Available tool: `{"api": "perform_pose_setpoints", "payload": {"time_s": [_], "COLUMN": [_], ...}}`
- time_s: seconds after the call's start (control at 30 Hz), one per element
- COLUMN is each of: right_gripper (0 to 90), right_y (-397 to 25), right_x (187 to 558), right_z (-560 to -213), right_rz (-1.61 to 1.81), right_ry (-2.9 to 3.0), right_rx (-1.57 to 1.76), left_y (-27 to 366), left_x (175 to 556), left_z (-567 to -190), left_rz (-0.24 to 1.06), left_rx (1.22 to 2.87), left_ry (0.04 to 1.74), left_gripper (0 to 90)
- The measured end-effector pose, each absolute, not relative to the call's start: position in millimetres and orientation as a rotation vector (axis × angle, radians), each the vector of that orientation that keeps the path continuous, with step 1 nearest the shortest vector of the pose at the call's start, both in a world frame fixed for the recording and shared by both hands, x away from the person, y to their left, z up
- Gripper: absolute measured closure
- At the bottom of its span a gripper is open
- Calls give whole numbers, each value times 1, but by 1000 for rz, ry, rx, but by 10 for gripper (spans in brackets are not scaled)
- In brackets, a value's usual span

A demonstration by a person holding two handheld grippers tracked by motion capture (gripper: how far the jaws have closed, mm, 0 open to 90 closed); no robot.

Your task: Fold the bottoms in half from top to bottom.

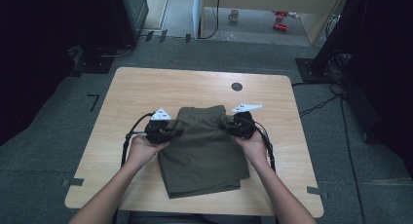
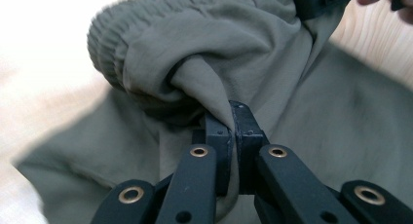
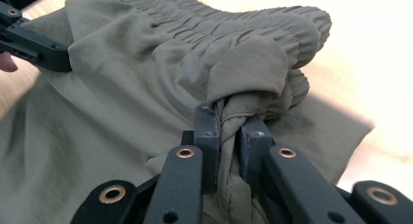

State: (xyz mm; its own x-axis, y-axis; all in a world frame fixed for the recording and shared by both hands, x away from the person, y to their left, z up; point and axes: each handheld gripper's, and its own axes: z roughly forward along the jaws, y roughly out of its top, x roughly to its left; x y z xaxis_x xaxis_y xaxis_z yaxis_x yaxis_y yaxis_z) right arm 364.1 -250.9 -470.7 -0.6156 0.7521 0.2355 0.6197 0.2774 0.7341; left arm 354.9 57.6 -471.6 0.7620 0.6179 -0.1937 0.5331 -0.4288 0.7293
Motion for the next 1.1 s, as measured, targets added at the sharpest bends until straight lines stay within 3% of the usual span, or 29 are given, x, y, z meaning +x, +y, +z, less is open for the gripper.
{"api": "perform_pose_setpoints", "payload": {"time_s": [0.5, 0.77, 1.1], "right_gripper": [810, 804, 823], "right_y": [-253, -258, -256], "right_x": [370, 396, 435], "right_z": [-510, -512, -504], "right_rz": [1173, 1190, 1145], "right_ry": [2387, 2325, 2311], "right_rx": [1335, 1420, 1490], "left_y": [49, 41, 36], "left_x": [391, 440, 466], "left_z": [-507, -506, -498], "left_rz": [113, 108, 147], "left_rx": [2148, 2147, 2149], "left_ry": [895, 920, 963], "left_gripper": [892, 892, 893]}}
